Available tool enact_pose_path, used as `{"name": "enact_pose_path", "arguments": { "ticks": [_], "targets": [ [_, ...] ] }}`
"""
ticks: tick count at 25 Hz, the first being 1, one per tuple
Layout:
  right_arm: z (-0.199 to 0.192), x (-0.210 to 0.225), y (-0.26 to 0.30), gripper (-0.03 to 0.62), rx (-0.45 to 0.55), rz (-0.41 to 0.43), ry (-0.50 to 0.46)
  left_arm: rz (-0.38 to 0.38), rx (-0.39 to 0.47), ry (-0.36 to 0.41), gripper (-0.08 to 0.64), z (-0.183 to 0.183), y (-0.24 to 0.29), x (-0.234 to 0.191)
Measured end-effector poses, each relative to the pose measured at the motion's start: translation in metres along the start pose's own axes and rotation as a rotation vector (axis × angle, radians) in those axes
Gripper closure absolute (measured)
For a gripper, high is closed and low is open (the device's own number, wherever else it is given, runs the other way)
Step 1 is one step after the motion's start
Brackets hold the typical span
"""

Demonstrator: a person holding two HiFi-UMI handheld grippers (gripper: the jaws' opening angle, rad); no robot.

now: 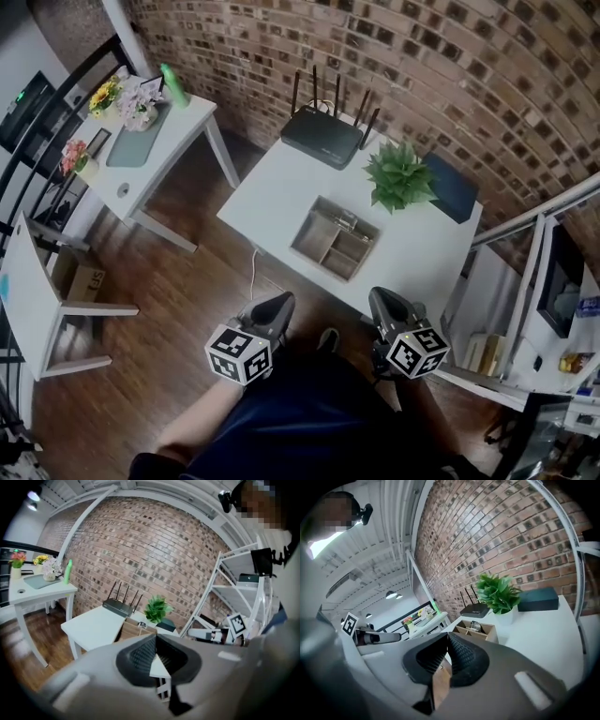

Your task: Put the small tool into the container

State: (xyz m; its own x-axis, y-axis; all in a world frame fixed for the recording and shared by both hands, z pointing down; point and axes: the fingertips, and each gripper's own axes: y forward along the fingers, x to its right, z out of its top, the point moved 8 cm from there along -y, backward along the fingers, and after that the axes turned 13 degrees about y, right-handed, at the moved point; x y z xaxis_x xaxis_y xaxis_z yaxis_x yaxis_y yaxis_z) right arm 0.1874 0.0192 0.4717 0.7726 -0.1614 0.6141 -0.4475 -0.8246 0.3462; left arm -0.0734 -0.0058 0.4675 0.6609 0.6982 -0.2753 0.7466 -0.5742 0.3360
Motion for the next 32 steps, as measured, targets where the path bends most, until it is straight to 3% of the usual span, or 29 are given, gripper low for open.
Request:
{"name": "enact_pose_path", "arguments": {
  "ticks": [10, 32],
  "targets": [
    [-0.01, -0.027, -0.002, 0.581, 0.03, 0.043, -0.168, 0.019, 0.018, 0.005, 0.555, -0.005, -0.006, 0.002],
    [-0.006, -0.037, 0.002, 0.581, 0.072, 0.041, -0.185, 0.032, 0.022, 0.008, 0.555, -0.008, -0.015, -0.004]
  ]
}}
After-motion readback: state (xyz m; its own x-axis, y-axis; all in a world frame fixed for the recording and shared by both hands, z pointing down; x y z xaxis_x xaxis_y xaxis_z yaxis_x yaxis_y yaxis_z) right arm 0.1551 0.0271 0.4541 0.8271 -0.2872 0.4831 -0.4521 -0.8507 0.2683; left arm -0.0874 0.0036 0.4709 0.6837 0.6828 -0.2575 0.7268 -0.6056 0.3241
